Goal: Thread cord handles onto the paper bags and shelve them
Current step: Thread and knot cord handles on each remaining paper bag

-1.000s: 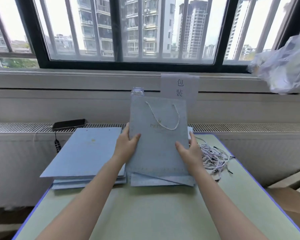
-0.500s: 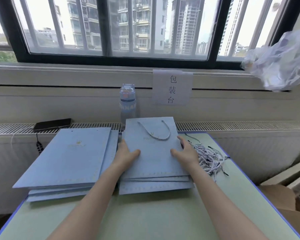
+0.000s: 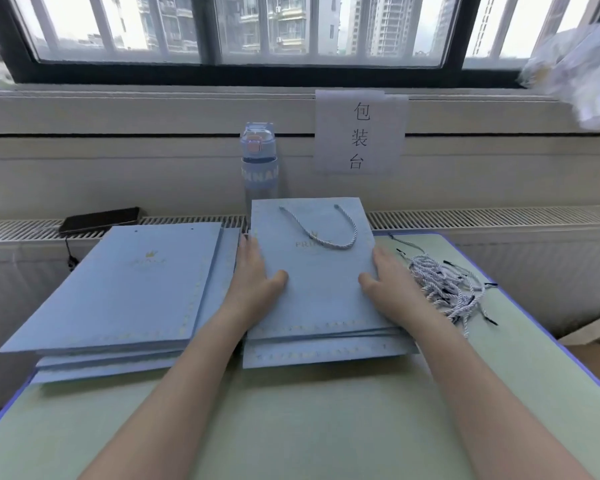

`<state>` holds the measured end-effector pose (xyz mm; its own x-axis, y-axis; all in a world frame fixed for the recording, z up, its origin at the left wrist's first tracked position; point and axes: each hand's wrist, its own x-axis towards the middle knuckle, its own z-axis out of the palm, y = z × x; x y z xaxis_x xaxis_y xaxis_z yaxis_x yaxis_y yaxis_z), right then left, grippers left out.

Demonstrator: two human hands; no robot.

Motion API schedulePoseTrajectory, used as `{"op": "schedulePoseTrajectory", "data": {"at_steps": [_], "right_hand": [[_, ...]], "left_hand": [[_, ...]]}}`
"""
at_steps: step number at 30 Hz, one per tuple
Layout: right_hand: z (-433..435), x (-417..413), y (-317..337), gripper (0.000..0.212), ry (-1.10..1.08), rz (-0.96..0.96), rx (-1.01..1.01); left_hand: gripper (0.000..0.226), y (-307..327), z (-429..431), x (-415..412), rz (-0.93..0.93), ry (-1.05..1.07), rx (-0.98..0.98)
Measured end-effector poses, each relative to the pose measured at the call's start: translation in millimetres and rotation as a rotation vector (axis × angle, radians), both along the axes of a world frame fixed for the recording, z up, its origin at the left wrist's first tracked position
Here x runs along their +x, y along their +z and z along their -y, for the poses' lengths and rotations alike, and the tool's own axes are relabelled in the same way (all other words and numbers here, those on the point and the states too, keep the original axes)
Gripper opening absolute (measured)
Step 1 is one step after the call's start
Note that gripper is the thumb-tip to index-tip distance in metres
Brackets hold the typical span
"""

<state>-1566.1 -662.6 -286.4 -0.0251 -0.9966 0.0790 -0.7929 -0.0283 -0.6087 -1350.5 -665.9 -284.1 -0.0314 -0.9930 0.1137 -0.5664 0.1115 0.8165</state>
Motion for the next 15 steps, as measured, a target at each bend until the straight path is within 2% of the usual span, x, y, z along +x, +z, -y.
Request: {"op": "schedulePoseTrajectory", "data": {"at_steps": [2, 4, 5, 7, 9, 12, 13, 15], "right_hand": [[-2.5, 5.6, 1.3, 0.038, -0.025, -0.144, -0.028], [-5.9, 8.6, 2.9, 0.014, -0.058, -0.177, -0.062], [-7.1, 8.7, 2.9, 0.013, -0.069, -0.18, -0.085], [-7.7, 7.8, 1.8, 0.02, -0.083, -0.175, -0.129], [-11.6, 10.1, 1.1, 0.036, -0.108, -0.19, -0.183], [-19.6, 20.0, 2.3, 0.045, -0.113, -0.226, -0.333], [-21.2, 23.6, 3.1, 0.045, -0.092, -0.223, -0.373], [-23.4, 29.6, 3.9, 0.043, -0.032, -0.208, -0.417]], "left_hand": [[0.07, -1.8, -1.3, -0.7, 0.193, -0.013, -0.017], [0.065, -3.7, -3.2, -1.3, 0.298, -0.013, -0.042], [0.063, -4.4, -4.3, -1.0, 0.325, -0.016, -0.047], [0.061, -5.0, -5.1, 1.3, 0.385, -0.023, -0.047], [0.056, -1.9, -4.4, 8.2, 0.508, 0.011, -0.144], [0.051, 10.2, -1.6, 30.4, 0.66, 0.263, -0.36], [0.055, 13.9, -0.6, 40.8, 0.691, 0.379, -0.339], [0.068, 14.8, 0.4, 63.0, 0.756, 0.539, -0.111]]}}
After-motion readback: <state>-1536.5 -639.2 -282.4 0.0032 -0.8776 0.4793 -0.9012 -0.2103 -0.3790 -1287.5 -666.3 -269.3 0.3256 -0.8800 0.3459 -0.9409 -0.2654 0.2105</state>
